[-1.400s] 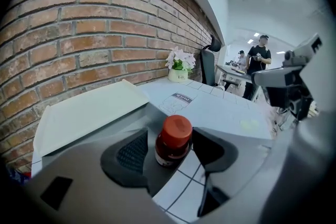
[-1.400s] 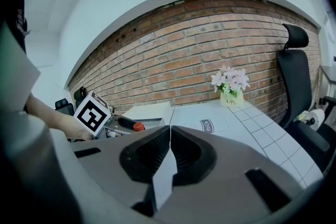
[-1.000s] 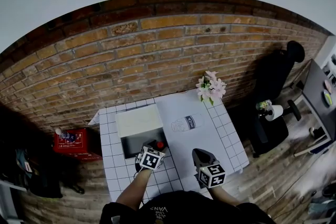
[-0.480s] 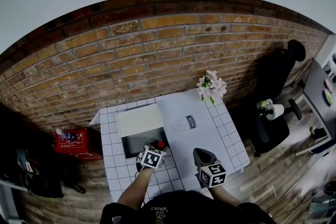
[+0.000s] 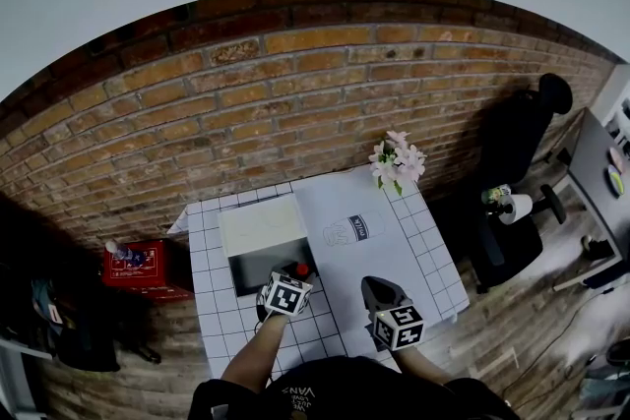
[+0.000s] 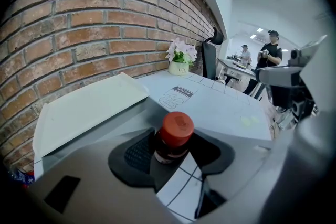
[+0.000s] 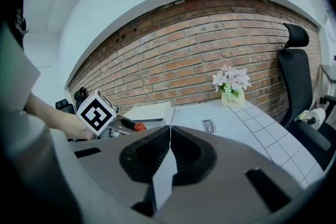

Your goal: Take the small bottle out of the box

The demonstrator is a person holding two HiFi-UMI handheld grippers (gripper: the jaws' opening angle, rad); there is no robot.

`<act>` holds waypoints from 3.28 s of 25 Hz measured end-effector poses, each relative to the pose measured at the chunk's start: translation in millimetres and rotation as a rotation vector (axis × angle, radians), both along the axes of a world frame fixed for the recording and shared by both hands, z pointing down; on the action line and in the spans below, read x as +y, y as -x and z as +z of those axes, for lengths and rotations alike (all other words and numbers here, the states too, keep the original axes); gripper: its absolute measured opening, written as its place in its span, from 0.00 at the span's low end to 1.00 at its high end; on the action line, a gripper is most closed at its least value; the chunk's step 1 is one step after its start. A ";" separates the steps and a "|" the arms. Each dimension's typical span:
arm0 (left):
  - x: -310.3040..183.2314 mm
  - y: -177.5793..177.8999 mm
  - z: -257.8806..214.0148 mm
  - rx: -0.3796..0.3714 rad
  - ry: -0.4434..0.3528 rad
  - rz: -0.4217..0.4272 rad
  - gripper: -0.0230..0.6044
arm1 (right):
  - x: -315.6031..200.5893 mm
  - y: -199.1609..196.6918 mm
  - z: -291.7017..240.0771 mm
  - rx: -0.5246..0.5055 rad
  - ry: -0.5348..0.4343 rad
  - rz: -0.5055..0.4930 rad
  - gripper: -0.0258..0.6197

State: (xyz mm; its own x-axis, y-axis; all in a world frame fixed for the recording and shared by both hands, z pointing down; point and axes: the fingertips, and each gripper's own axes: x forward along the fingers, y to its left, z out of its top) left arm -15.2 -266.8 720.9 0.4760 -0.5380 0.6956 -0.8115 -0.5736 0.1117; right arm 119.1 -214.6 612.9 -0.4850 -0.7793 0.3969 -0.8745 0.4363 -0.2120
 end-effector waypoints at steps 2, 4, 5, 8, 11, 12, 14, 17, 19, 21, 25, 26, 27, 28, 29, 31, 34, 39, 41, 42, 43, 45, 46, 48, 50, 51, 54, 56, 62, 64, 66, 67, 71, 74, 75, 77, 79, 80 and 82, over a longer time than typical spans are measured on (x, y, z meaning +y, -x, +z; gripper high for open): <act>0.0 0.3 -1.1 -0.004 -0.007 0.005 0.36 | -0.3 0.3 -0.5 -0.001 -0.001 -0.001 0.04; 0.0 1.4 -3.1 -0.007 -0.015 0.008 0.36 | -0.1 0.9 -0.7 -0.001 0.000 -0.001 0.04; 0.0 2.5 -4.7 -0.008 -0.018 0.006 0.36 | 0.2 1.5 -0.8 -0.001 0.000 0.000 0.04; -0.7 4.2 -10.7 0.008 -0.031 0.005 0.36 | 1.2 4.4 -0.8 0.005 -0.001 -0.007 0.04; -2.0 5.9 -16.4 0.024 -0.051 0.000 0.36 | 2.2 7.9 -2.4 0.005 -0.004 -0.008 0.04; -1.0 6.7 -19.7 0.024 -0.056 0.003 0.36 | 2.8 9.0 -2.8 0.005 -0.005 -0.008 0.04; 1.3 8.9 -26.5 0.022 -0.065 0.008 0.36 | 4.1 11.2 -2.4 0.006 -0.006 -0.011 0.04; 2.1 12.4 -37.4 0.031 -0.096 0.007 0.36 | 5.5 15.9 -2.7 0.004 -0.009 -0.014 0.04; 4.4 16.6 -42.8 0.031 -0.106 0.007 0.36 | 6.7 20.4 -4.4 0.001 -0.011 -0.011 0.04; 7.3 21.1 -48.6 0.031 -0.122 0.010 0.36 | 9.0 24.6 -3.9 -0.003 -0.014 -0.008 0.04; 12.3 32.1 -62.6 0.048 -0.152 0.009 0.36 | 12.6 36.1 -4.9 -0.019 -0.023 0.001 0.04; 13.0 35.2 -65.3 0.052 -0.160 0.010 0.36 | 13.8 39.4 -5.3 -0.023 -0.024 0.004 0.04; 13.9 38.3 -67.8 0.054 -0.167 0.011 0.36 | 15.3 42.5 -5.2 -0.025 -0.025 0.007 0.04; 15.3 41.3 -70.6 0.057 -0.173 0.012 0.36 | 17.1 45.7 -4.8 -0.027 -0.024 0.009 0.04; 16.8 44.3 -73.3 0.060 -0.176 0.012 0.36 | 18.9 49.0 -4.5 -0.028 -0.023 0.010 0.04; 20.7 50.7 -76.9 0.065 -0.181 0.014 0.36 | 22.4 55.5 -3.8 -0.033 -0.024 0.015 0.04; 28.4 62.4 -79.6 0.066 -0.187 0.022 0.36 | 27.9 65.1 -1.2 -0.044 -0.030 0.033 0.04; 39.1 81.3 -82.0 0.069 -0.202 0.033 0.36 | 37.3 81.0 3.4 -0.057 -0.029 0.058 0.04; 43.0 88.1 -83.5 0.071 -0.209 0.037 0.36 | 41.0 87.1 4.8 -0.058 -0.029 0.066 0.04; 45.0 91.1 -84.3 0.073 -0.211 0.040 0.36 | 42.7 89.9 5.4 -0.058 -0.030 0.070 0.04; 47.1 93.8 -85.0 0.076 -0.213 0.043 0.36 | 44.4 92.6 5.9 -0.058 -0.030 0.074 0.04; 52.1 98.8 -87.4 0.082 -0.217 0.051 0.36 | 47.2 97.6 5.9 -0.059 -0.029 0.082 0.04; 54.5 100.9 -89.1 0.086 -0.219 0.054 0.36 | 47.6 99.3 5.2 -0.058 -0.030 0.086 0.04; 59.4 104.0 -92.3 0.096 -0.223 0.060 0.36 | 46.5 100.8 2.2 -0.052 -0.039 0.096 0.04; 64.5 106.2 -94.0 0.105 -0.227 0.065 0.36 | 45.8 101.9 -0.5 -0.046 -0.047 0.101 0.04; 67.1 107.4 -94.7 0.107 -0.229 0.066 0.36 | 45.8 102.7 -1.2 -0.045 -0.049 0.102 0.04; 73.7 111.8 -95.8 0.106 -0.236 0.051 0.36 | 45.8 104.9 -3.9 -0.045 -0.059 0.096 0.04; 77.0 113.7 -97.2 0.104 -0.244 0.028 0.36 | 45.0 105.7 -6.7 -0.046 -0.066 0.084 0.04; 90.2 114.3 -103.1 0.101 -0.258 -0.039 0.36 | 47.2 107.1 -9.2 -0.047 -0.064 0.012 0.04; 91.9 111.9 -105.2 0.100 -0.263 -0.064 0.36 | 45.2 104.4 -12.0 -0.048 -0.066 -0.013 0.04; 96.3 108.8 -106.5 0.100 -0.265 -0.091 0.36 | 45.3 100.9 -13.4 -0.048 -0.066 -0.039 0.04; 98.9 107.0 -107.0 0.101 -0.266 -0.105 0.36 | 45.9 98.9 -13.1 -0.047 -0.064 -0.054 0.04; 107.0 102.8 -108.7 0.100 -0.268 -0.170 0.36 | 45.2 93.2 -13.0 -0.043 -0.057 -0.115 0.04; 114.1 100.5 -109.4 0.099 -0.266 -0.216 0.36 | 43.2 89.3 -15.3 -0.044 -0.059 -0.150 0.04; 116.7 98.7 -109.0 0.099 -0.268 -0.228 0.36 | 42.9 87.3 -16.0 -0.045 -0.062 -0.159 0.04; 121.6 95.7 -107.8 0.098 -0.270 -0.254 0.36 | 42.6 84.6 -16.3 -0.046 -0.064 -0.183 0.04; 126.1 93.1 -107.6 0.095 -0.270 -0.280 0.36 | 42.4 82.7 -17.1 -0.048 -0.064 -0.208 0.04; 128.4 91.3 -108.0 0.094 -0.269 -0.292 0.36 | 42.5 81.5 -17.7 -0.048 -0.064 -0.220 0.04; 133.0 87.6 -108.8 0.091 -0.271 -0.315 0.36 | 43.1 78.7 -18.1 -0.049 -0.065 -0.241 0.04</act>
State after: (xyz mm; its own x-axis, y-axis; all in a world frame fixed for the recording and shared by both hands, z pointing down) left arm -102.8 -133.8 612.2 0.3116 -0.8246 0.4722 -0.9458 -0.3172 0.0703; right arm 40.4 -171.5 594.8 -0.6775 -0.6616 0.3212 -0.7327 0.6452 -0.2166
